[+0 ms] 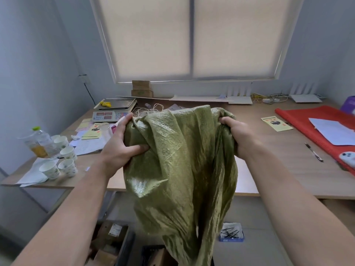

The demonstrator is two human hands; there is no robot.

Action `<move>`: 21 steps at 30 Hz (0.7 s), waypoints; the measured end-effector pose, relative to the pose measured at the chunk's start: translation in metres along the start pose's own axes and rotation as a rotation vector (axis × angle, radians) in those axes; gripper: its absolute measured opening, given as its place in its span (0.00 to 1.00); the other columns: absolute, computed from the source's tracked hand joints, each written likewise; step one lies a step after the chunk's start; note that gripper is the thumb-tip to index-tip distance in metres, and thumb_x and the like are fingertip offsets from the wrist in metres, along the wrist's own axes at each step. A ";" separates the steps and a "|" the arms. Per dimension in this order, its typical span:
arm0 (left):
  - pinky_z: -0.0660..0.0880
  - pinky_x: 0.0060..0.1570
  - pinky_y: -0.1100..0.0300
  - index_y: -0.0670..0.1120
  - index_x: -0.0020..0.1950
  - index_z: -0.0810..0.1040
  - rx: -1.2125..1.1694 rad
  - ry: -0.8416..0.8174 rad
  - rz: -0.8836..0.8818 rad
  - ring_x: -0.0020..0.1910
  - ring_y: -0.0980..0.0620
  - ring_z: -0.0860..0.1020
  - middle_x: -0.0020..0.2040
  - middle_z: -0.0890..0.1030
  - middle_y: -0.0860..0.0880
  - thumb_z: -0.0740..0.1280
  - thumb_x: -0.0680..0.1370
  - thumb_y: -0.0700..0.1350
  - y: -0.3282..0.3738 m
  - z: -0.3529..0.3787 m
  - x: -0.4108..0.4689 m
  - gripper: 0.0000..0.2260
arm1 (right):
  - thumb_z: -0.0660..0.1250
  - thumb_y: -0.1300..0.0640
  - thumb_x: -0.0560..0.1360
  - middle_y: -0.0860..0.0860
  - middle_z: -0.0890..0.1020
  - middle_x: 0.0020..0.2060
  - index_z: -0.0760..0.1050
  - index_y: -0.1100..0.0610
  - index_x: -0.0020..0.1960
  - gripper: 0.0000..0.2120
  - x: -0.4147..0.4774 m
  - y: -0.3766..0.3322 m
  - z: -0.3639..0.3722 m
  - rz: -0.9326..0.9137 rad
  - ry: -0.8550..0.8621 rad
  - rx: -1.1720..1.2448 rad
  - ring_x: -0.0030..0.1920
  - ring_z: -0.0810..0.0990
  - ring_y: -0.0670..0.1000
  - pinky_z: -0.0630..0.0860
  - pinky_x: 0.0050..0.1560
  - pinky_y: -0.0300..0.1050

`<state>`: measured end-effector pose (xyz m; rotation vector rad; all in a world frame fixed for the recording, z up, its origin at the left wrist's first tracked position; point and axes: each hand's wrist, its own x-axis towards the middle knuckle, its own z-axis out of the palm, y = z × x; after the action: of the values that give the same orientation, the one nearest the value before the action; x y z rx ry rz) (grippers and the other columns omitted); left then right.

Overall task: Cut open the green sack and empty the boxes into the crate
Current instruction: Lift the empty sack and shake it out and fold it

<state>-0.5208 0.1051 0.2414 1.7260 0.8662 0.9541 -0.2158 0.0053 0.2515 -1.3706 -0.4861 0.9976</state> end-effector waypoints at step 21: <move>0.80 0.35 0.51 0.47 0.69 0.66 -0.463 0.104 -0.344 0.41 0.44 0.83 0.56 0.78 0.36 0.67 0.77 0.39 -0.005 -0.009 0.016 0.22 | 0.77 0.64 0.70 0.47 0.84 0.48 0.78 0.51 0.60 0.21 -0.006 0.005 -0.019 -0.565 -0.183 -0.418 0.45 0.83 0.42 0.77 0.50 0.43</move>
<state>-0.5226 0.1239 0.2426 1.1015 0.8904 0.9272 -0.2055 -0.0107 0.2442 -1.3897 -1.1980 0.5685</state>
